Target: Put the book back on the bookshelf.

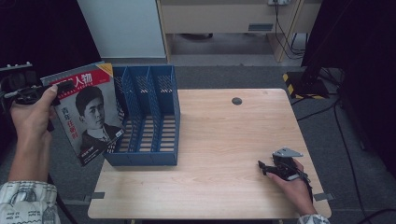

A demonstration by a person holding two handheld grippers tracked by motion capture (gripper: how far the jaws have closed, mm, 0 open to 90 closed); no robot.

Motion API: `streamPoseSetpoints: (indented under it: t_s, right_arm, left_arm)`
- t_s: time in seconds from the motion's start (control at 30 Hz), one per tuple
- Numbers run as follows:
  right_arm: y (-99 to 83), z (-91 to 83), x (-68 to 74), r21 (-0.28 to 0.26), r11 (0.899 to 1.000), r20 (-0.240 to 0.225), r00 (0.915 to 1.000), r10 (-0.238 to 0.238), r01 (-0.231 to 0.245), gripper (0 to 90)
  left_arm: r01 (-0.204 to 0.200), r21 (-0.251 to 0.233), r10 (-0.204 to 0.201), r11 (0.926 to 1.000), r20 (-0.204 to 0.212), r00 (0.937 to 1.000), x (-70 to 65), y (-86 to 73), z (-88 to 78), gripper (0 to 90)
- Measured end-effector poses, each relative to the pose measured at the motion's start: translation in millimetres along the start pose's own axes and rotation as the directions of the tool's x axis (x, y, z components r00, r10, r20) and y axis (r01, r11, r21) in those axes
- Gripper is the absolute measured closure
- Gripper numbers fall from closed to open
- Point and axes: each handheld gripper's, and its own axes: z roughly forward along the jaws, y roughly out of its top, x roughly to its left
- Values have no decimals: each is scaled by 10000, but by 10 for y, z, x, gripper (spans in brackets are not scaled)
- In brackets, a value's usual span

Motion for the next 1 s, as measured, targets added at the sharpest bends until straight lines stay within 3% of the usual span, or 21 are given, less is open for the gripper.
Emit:
streamPoseSetpoints:
  t_s: [0.17, 0.53, 1.0]
  right_arm:
    - [0, 0, 0, 0, 10000, 0, 10000, 2, -2, 284]
    - [0, 0, 0, -2, 10000, -3, 10000, 0, 0, 284]
    - [0, 0, 1, 4, 10000, -7, 10000, 25, -25, 285]
  left_arm:
    - [-51, 52, 52, 10000, -87, 9999, -52, 0, 66, 865]
    - [-275, 173, 273, 9995, 129, 9995, -238, -4, 259, 865]
    - [-461, -110, 465, 9989, 448, 9979, -312, -55, 424, 865]
